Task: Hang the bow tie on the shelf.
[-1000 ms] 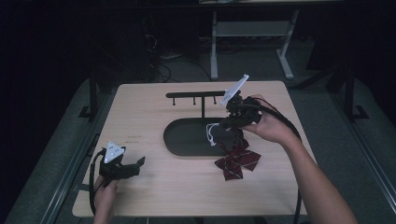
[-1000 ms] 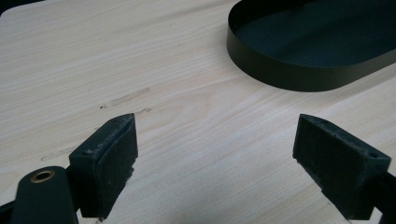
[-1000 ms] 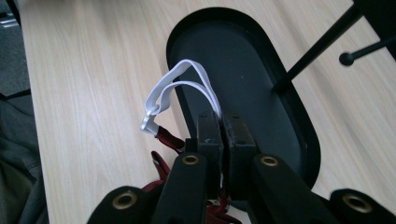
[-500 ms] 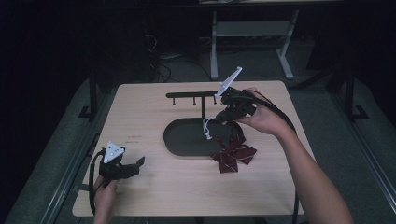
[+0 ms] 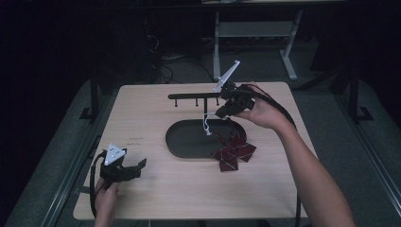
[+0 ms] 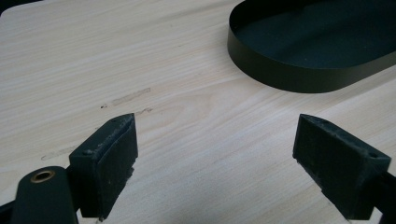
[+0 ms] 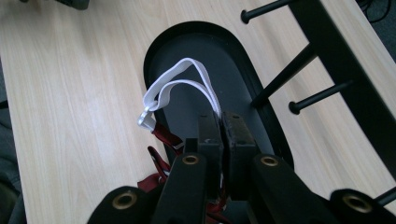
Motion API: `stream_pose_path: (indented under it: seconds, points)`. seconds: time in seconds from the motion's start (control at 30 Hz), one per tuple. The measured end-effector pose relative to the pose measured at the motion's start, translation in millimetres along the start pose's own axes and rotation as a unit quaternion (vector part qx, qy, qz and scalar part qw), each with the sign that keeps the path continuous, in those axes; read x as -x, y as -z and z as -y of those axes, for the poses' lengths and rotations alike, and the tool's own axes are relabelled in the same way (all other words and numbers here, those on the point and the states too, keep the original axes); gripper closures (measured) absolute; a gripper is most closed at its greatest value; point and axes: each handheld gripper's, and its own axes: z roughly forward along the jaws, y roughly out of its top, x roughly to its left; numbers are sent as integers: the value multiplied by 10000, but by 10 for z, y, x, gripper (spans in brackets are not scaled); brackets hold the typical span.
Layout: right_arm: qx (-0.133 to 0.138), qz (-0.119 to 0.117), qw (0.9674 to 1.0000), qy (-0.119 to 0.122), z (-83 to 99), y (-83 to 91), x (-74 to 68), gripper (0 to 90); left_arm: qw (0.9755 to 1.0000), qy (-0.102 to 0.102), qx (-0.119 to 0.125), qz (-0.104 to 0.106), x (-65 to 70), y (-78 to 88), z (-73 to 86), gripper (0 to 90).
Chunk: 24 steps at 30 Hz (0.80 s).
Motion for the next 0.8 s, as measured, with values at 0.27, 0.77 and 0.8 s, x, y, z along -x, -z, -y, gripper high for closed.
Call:
stream_pose_path:
  seconds: [0.27, 0.77, 0.8]
  points:
    - [-45, 51, 10000, 6, -92, 13, 77, 868, 10000, 35, 5, -7, -4, 4, 0, 135]
    - [-101, 86, 9998, -130, -183, -8, 201, 868, 10000, 41, 2, 13, -5, -5, -4, 135]
    - [-125, 94, 9998, -136, -189, -10, 215, 867, 10000, 46, 7, 15, -4, -6, -4, 136]
